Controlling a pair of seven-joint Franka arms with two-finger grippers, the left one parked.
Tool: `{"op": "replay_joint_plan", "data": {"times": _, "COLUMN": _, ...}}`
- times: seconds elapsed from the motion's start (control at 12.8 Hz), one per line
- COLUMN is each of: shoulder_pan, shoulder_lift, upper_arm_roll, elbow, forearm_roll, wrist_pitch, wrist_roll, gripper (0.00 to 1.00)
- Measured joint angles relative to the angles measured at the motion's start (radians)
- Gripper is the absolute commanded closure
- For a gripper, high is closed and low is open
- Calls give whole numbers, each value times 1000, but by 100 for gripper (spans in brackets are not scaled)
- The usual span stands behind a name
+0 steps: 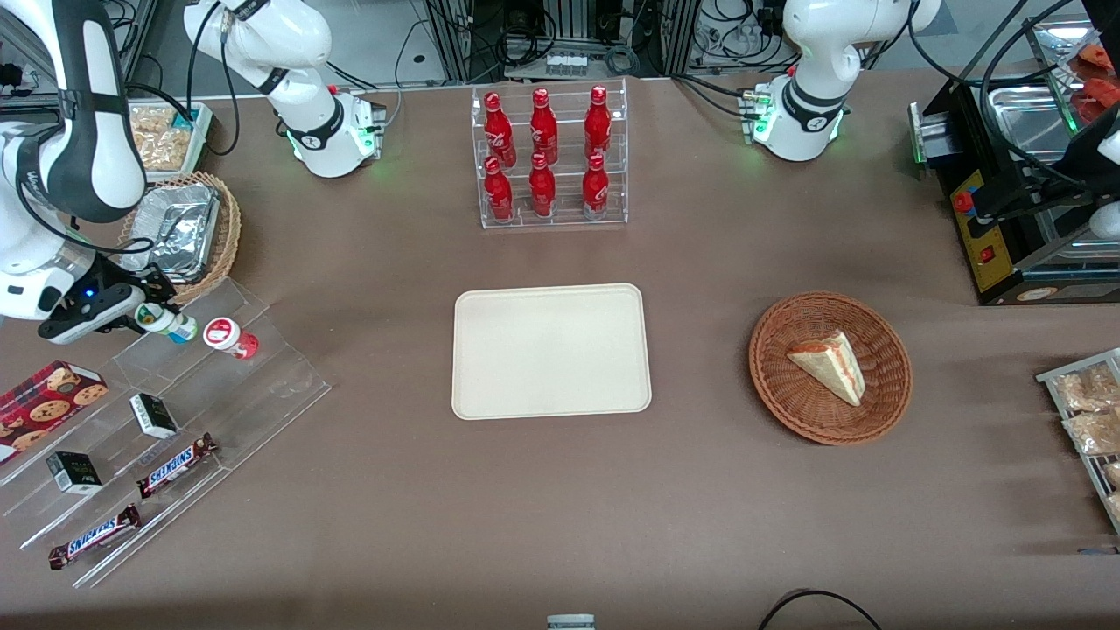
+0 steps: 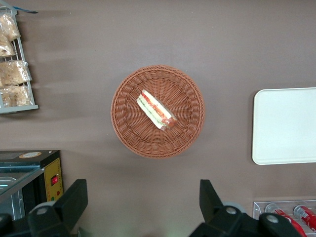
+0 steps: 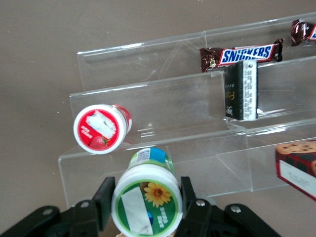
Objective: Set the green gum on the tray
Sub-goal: 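Lift the green gum tub and carry it over the cream tray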
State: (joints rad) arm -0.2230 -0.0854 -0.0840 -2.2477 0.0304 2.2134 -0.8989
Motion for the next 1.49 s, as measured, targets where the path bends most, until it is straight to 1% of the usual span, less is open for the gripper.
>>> {"op": "replay_joint_plan", "data": {"times": 0.16, "shoulder_pan": 6, "shoulder_lift": -12, "upper_arm_roll": 10, "elbow": 103, "forearm_roll": 0, "wrist_pitch": -154, "wrist_roll": 0, "gripper": 100}}
{"op": "replay_joint_plan", "data": {"times": 0.31, "shoulder_pan": 33, "shoulder_lift": -23, "upper_arm_roll": 19, "elbow": 209, "forearm_roll": 0, "wrist_pitch": -286, "wrist_roll": 21, "gripper": 100}}
{"op": "replay_joint_plan", "data": {"times": 0.47, "shoulder_pan": 94, "shoulder_lift": -25, "upper_arm_roll": 23, "elbow": 286, "forearm_roll": 0, "wrist_pitch": -379, "wrist_roll": 73, "gripper": 100}}
{"op": "replay_joint_plan", "data": {"times": 0.55, "shoulder_pan": 143, "shoulder_lift": -25, "upper_arm_roll": 25, "elbow": 319, "forearm_roll": 0, "wrist_pitch": -423, "wrist_roll": 121, "gripper": 100}}
{"op": "replay_joint_plan", "data": {"times": 0.78, "shoulder_pan": 331, "shoulder_lift": -23, "upper_arm_roll": 32, "elbow": 394, "forearm_roll": 0, "wrist_pitch": -505, "wrist_roll": 374, "gripper": 100}}
{"op": "replay_joint_plan", "data": {"times": 1.02, "shoulder_pan": 504, "shoulder_lift": 5, "upper_arm_roll": 35, "elbow": 441, "forearm_roll": -5, "wrist_pitch": -514, "wrist_roll": 617, "gripper": 100}}
{"op": "replay_joint_plan", "data": {"times": 1.33, "shoulder_pan": 726, "shoulder_lift": 124, "upper_arm_roll": 36, "elbow": 535, "forearm_roll": -5, "wrist_pitch": -514, "wrist_roll": 1016, "gripper": 100}}
{"op": "replay_joint_plan", "data": {"times": 1.49, "shoulder_pan": 814, "shoulder_lift": 207, "upper_arm_roll": 36, "elbow": 577, "forearm_roll": -5, "wrist_pitch": -503, "wrist_roll": 1186, "gripper": 100}}
